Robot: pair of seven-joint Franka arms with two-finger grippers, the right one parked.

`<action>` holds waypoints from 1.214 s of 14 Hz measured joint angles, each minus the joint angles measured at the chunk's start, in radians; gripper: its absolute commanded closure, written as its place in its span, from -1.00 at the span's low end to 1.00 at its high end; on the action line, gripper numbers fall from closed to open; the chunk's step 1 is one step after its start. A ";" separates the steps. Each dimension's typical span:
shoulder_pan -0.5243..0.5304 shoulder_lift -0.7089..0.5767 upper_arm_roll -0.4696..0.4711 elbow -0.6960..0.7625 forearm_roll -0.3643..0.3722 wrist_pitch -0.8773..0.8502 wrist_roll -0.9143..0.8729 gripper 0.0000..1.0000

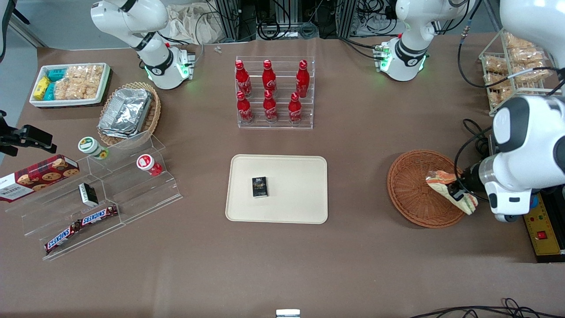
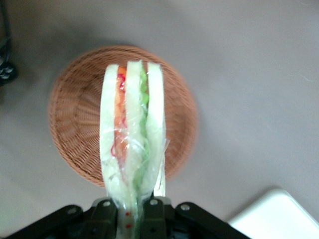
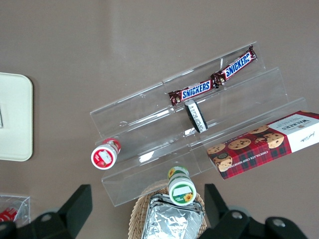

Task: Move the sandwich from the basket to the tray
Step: 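Carry the sandwich with the left gripper over the cream tray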

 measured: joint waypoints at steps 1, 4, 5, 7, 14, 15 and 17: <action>-0.006 0.000 -0.049 0.031 0.000 -0.005 0.049 1.00; -0.091 0.024 -0.141 0.057 0.000 0.002 0.138 1.00; -0.144 0.049 -0.145 0.058 0.000 0.020 0.144 1.00; -0.254 0.135 -0.146 0.060 0.000 0.097 0.145 1.00; -0.415 0.418 -0.140 0.079 0.102 0.214 0.141 0.95; -0.415 0.435 -0.139 0.081 0.102 0.215 0.142 0.70; -0.418 0.449 -0.139 0.086 0.102 0.215 0.142 -0.50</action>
